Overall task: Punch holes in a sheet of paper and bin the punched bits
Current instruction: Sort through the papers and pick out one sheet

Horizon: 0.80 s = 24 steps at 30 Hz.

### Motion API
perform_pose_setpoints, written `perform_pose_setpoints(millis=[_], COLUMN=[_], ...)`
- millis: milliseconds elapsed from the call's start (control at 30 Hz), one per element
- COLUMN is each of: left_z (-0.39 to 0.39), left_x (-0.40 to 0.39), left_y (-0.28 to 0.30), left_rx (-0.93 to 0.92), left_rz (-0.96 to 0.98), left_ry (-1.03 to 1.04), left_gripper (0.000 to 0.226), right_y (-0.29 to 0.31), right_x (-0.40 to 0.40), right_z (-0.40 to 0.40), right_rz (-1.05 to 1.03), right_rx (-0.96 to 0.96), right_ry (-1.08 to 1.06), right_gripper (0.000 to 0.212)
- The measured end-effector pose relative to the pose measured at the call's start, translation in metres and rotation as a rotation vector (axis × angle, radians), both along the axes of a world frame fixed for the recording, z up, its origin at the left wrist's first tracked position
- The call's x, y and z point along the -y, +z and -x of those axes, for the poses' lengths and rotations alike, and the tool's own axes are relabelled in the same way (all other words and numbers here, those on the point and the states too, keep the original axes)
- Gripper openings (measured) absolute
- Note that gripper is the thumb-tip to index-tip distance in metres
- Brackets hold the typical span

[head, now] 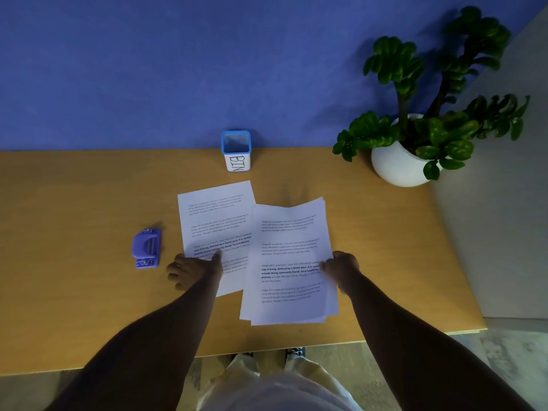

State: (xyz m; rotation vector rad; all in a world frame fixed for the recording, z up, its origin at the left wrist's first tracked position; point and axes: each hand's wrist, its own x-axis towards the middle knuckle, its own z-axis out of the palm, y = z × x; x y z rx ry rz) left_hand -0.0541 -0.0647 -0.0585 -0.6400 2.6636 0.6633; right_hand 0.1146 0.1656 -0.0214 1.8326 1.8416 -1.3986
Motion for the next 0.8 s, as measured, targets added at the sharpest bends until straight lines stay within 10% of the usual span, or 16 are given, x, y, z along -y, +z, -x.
perform_pose_setpoints(millis=[333,567,800], left_z=[0.019,0.025,0.029], left_x=[0.004,0.014,0.027], left_y=[-0.002,0.0,0.006], left_rx=[0.049,0.121,0.079], left_rz=[-0.09,-0.204,-0.317], left_ry=[0.013,-0.155,-0.248], left_gripper=[0.107,0.038,0.031], right_y=[0.008,0.013,0.021], right_x=[0.003,0.001,0.002], right_z=[0.003,0.008,0.017], right_rz=[-0.01,0.013,0.077], right_rx=[-0.028,-0.072,-0.143], right_ry=[-0.026,-0.027,0.012], right_gripper=[0.026,0.022,0.021])
